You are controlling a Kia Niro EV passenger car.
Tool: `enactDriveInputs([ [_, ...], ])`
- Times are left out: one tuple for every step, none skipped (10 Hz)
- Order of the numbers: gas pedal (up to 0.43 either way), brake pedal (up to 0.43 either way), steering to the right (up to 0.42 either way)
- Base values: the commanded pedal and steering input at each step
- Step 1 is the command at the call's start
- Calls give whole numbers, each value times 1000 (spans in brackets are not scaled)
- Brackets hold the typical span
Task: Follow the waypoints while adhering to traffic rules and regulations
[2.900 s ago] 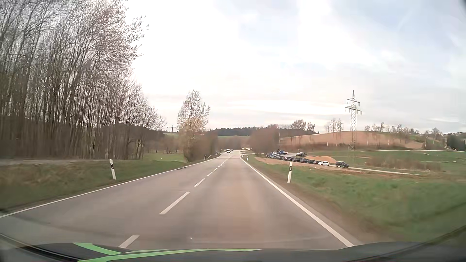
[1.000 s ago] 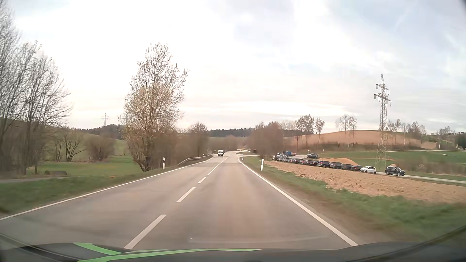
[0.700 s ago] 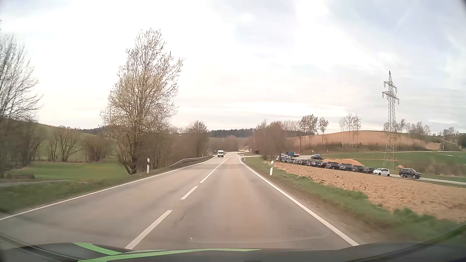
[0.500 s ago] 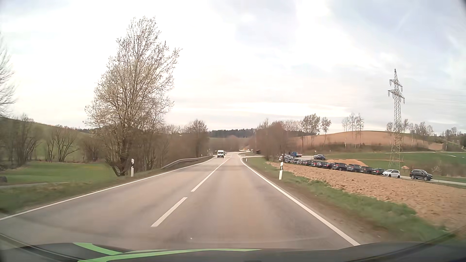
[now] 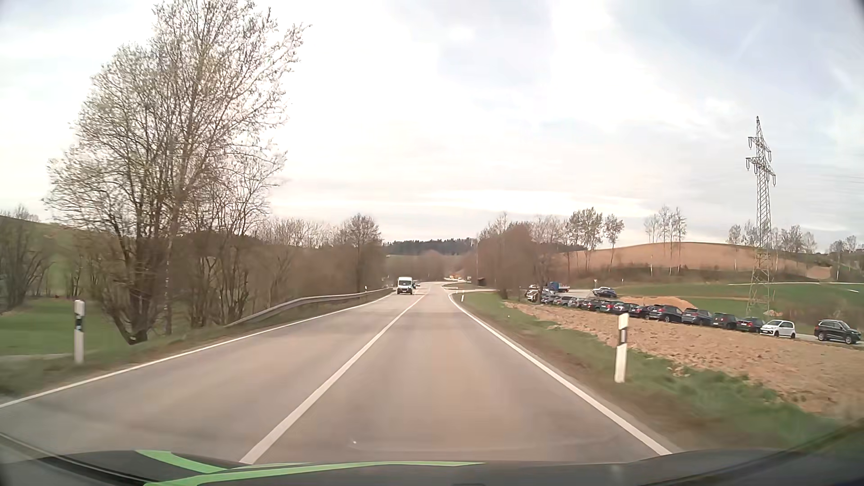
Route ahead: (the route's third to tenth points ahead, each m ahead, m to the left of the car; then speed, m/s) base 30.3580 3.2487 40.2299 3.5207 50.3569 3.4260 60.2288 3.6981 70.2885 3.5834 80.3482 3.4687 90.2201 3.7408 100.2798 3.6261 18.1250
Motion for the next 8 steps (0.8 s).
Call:
enactDriveInputs([
  [98, 0, 7],
  [98, 0, 7],
  [98, 0, 6],
  [98, 0, 6],
  [98, 0, 6],
  [98, 0, 4],
  [98, 0, 3],
  [98, 0, 2],
])
